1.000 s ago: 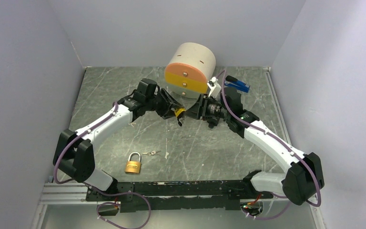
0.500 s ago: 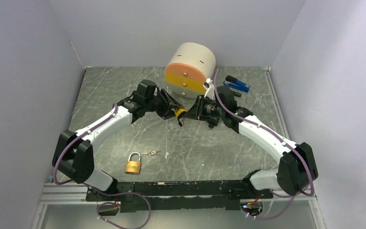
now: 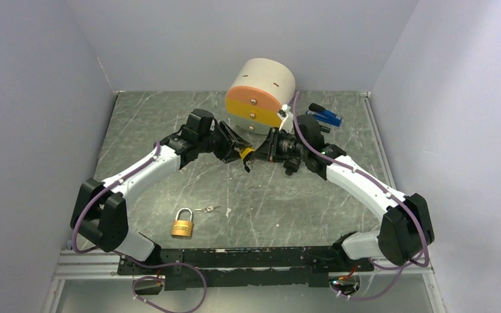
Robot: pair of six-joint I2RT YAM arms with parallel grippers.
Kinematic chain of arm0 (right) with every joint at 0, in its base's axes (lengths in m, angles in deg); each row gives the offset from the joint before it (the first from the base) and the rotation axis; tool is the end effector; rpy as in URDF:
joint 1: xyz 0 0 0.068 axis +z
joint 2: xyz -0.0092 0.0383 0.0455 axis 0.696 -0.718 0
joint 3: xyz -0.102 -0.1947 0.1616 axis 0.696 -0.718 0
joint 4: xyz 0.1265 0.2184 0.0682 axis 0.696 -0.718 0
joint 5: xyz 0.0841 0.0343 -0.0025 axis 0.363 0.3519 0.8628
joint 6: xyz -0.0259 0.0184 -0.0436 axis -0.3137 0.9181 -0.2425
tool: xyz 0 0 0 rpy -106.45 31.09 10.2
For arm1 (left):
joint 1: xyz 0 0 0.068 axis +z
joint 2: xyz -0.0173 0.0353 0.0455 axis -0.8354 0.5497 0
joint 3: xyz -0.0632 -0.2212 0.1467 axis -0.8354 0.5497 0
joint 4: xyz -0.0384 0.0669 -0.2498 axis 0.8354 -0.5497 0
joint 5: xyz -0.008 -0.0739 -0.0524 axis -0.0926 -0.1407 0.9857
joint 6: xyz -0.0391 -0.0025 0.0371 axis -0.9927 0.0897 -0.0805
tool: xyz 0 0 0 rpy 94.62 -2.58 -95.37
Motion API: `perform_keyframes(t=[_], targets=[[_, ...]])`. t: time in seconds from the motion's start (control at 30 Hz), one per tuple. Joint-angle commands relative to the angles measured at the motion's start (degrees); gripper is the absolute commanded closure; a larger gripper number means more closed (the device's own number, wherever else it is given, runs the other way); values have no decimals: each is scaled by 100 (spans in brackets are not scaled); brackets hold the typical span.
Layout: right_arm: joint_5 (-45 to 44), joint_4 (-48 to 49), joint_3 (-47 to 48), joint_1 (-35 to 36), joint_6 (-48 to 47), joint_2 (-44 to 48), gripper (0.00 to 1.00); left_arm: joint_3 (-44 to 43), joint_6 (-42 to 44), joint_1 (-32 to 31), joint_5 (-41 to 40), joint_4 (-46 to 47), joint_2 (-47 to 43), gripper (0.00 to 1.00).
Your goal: Unlock with the key
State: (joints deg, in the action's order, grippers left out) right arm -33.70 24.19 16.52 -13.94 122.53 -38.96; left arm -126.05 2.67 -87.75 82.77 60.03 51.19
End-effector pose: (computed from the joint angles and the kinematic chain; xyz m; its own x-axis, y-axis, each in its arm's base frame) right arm 0.2531 0.1662 0.2901 -0.8137 0.1504 -0.5615 -0.3808 0.5918 0.7105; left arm 0.2795 -0.1837 0.2827 -0.8318 -0.5550 0.0100 -0.3067 0.4444 -0.8417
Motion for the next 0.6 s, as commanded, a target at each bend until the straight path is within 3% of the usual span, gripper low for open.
perform_keyframes(t=[0.0, 0.43, 0.5, 0.57], targets=[[152, 121, 28, -3, -71, 163, 79, -6, -182, -20, 70, 418, -436, 97], [478, 41, 65, 77, -150, 126, 71, 4, -206, -16, 58, 404, -471, 98], [444, 49, 60, 93, -145, 136, 73, -1, -206, -17, 50, 390, -470, 97], [423, 62, 51, 99, -139, 138, 83, 3, -202, -17, 31, 364, -479, 97]])
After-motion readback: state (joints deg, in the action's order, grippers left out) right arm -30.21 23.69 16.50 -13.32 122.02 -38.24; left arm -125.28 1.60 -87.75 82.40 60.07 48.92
